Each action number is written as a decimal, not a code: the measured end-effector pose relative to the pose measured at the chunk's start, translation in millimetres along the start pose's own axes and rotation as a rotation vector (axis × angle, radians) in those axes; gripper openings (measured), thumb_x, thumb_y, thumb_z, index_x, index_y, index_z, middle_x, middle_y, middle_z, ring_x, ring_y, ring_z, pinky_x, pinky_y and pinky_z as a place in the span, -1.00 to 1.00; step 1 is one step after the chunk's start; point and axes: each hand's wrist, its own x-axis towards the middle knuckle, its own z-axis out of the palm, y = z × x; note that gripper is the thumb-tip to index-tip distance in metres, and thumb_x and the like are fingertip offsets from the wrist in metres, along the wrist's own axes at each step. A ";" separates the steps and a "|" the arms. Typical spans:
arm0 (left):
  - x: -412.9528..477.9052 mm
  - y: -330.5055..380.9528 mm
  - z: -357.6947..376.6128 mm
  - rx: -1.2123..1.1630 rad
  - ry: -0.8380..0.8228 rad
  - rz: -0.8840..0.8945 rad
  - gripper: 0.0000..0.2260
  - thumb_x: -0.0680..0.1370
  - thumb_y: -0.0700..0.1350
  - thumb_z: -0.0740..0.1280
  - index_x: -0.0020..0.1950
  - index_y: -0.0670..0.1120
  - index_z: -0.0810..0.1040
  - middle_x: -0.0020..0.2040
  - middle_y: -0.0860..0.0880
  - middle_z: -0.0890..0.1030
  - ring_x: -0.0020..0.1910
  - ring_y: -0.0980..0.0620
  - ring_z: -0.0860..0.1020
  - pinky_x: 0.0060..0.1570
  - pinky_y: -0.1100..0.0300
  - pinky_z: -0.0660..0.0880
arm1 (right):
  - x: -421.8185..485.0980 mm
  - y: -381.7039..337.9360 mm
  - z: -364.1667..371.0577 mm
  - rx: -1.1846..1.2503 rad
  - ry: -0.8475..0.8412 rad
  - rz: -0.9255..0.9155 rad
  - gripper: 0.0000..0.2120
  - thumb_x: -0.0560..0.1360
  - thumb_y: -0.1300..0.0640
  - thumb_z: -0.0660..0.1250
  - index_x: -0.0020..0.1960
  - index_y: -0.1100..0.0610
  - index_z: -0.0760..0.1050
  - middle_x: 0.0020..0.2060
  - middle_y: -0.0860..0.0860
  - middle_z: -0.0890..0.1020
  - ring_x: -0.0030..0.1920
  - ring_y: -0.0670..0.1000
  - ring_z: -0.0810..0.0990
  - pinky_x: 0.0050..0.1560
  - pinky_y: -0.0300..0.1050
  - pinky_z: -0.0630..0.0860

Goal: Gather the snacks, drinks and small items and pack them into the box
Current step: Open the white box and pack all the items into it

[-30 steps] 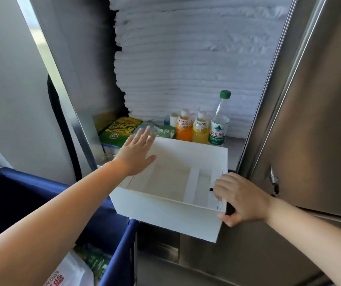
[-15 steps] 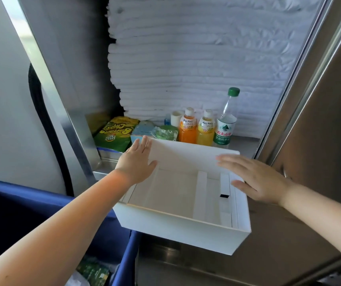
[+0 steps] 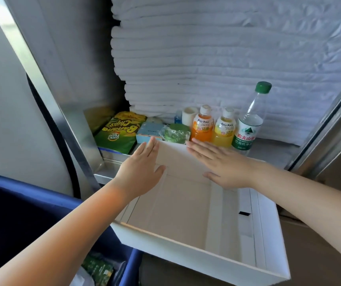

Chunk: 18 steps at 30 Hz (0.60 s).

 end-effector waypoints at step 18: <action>2.8 5.2 -11.3 -0.157 0.191 -0.071 -0.56 0.58 0.12 0.14 0.44 0.02 0.25 0.39 0.15 0.25 0.34 0.16 0.27 0.25 0.33 0.18 | 32.5 1.9 -5.6 0.297 0.059 -0.138 -0.43 0.64 0.06 0.00 0.52 -0.04 -0.24 0.47 -0.22 -0.26 0.40 -0.30 -0.36 0.27 -0.46 -0.45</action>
